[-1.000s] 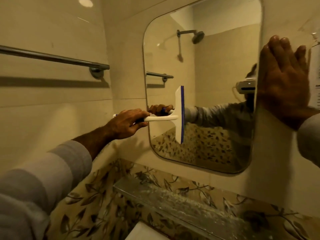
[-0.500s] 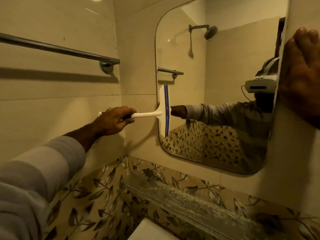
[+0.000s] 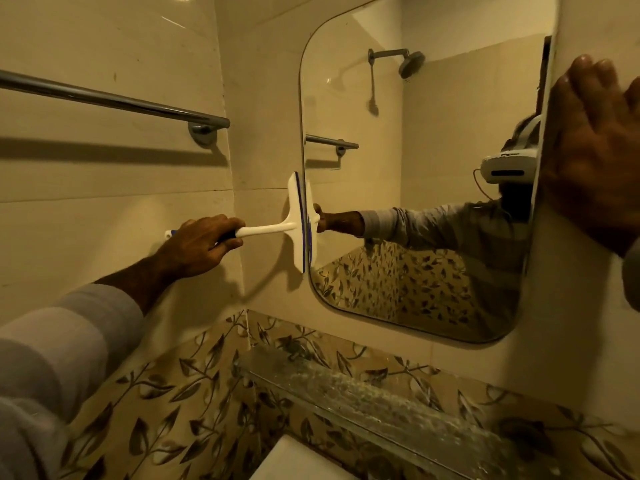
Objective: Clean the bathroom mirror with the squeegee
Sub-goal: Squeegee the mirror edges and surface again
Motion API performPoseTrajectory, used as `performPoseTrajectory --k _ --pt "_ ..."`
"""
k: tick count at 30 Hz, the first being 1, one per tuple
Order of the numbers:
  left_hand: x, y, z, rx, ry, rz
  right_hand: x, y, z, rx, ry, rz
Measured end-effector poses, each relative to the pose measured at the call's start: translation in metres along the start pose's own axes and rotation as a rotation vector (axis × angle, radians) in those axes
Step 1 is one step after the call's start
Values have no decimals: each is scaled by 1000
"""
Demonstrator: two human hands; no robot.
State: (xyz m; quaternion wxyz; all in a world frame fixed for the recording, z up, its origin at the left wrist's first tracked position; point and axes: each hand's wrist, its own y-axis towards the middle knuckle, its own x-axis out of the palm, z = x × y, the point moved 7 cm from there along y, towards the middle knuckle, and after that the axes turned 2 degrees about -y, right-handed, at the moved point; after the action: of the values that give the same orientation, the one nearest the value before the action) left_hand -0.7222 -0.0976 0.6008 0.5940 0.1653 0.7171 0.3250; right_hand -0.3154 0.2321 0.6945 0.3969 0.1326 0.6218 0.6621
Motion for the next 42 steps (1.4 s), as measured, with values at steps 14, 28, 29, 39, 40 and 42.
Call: performPoseTrajectory --k 14,28,29,39,40,42 --pt "39 14 178 309 -277 63 -47 -11 -29 49 -89 138" --pt "118 16 271 341 -266 -43 -45 -9 -28 56 -106 104" --pt "121 16 269 333 -256 -51 -45 -9 -29 58 -103 105" --pt "124 15 254 321 -233 -85 -43 -9 -29 53 -119 96" --pt "125 15 251 317 -233 -90 -43 -8 -29 53 -120 95" --pt "124 12 245 317 -230 -97 -43 -9 -29 51 -116 102"
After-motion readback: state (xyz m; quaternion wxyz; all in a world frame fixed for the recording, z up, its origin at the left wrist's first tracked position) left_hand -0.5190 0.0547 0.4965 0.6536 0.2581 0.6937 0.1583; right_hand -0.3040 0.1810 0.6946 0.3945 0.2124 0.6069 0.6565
